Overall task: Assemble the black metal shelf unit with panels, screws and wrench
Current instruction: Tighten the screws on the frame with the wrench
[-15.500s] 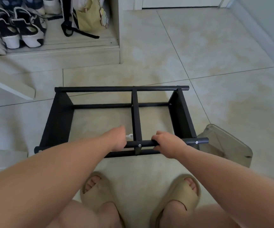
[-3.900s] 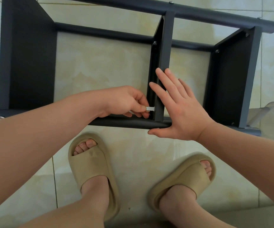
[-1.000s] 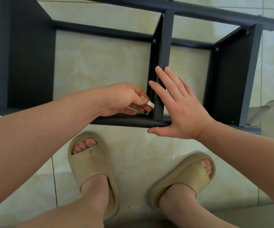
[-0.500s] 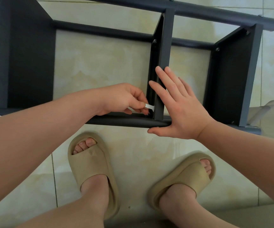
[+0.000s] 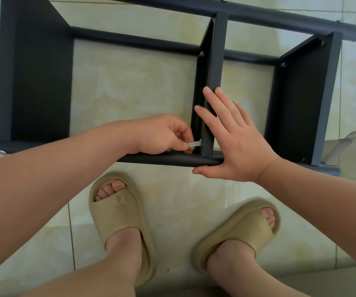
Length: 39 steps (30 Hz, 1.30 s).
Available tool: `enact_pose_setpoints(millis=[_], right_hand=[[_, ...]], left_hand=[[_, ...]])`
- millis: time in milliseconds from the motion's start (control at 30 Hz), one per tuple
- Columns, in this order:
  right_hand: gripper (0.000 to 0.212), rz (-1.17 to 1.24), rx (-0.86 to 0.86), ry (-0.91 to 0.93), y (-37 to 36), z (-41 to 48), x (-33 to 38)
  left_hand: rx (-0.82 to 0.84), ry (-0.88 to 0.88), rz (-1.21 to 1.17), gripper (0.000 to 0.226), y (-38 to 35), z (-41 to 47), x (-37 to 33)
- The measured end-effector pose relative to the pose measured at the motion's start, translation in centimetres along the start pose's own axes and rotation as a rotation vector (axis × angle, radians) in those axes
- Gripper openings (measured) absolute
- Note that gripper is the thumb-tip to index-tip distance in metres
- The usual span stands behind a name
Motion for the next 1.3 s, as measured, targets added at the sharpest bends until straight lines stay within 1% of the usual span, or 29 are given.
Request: enact_pose_setpoints(millis=[233, 400, 533, 667, 733, 800, 867, 967, 1033, 1167, 1233, 1300], right_hand=[[0.112, 0.003, 0.014, -0.002, 0.0, -0.1, 0.0], [0.112, -0.004, 0.006, 0.007, -0.1, -0.1, -0.1], [0.115, -0.036, 0.059, -0.020, 0.0, -0.2, 0.1], [0.124, -0.056, 0.221, -0.086, 0.7, -0.2, 0.4], [0.128, -0.019, 0.293, -0.135, 1.8, -0.2, 0.8], [0.123, 0.043, 0.285, -0.202, 3.7, -0.8, 1.4], [0.109, 0.072, 0.235, -0.273, 5.9, -2.3, 2.0], [0.091, 0.040, 0.166, -0.369, 9.0, -5.8, 2.5], [0.088, 0.004, 0.143, -0.428, 11.0, -8.7, 2.5], [0.084, -0.083, 0.129, -0.530, 14.0, -15.5, 1.8], [0.082, -0.083, 0.118, -0.603, 15.4, -18.6, 1.2], [0.082, -0.068, 0.087, -0.668, 17.0, -21.1, 0.8]], left_hand=[[-0.036, -0.050, 0.213, 0.014, -0.1, 0.0, -0.8], [-0.065, -0.009, 0.214, 0.015, 0.1, -0.2, -0.5], [-0.186, 0.043, 0.355, 0.008, 0.7, -1.1, -0.5], [-0.326, 0.077, 0.363, 0.011, 1.7, -2.6, -0.5], [-0.409, 0.111, 0.394, 0.011, 2.6, -4.0, -0.6], [-0.476, 0.124, 0.431, 0.008, 3.4, -5.9, -1.4], [-0.512, 0.106, 0.441, 0.009, 3.6, -7.9, -3.0], [-0.515, 0.037, 0.486, 0.006, 2.4, -10.9, -7.0], [-0.500, -0.024, 0.527, 0.005, 1.2, -13.0, -9.9], [-0.480, -0.071, 0.673, 0.009, -1.3, -16.0, -14.8], [-0.479, -0.099, 0.717, 0.005, -3.2, -17.0, -17.4], [-0.478, -0.139, 0.768, 0.009, -5.8, -17.6, -20.3]])
Point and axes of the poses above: each hand's wrist, its own z-axis towards the middle knuckle, its own y-axis out of the back of the hand, x = y × z, the point moved 5 cm from there along z, towards the middle knuckle, and after that the axes turned 12 degrees about y, right-handed, at the moved point
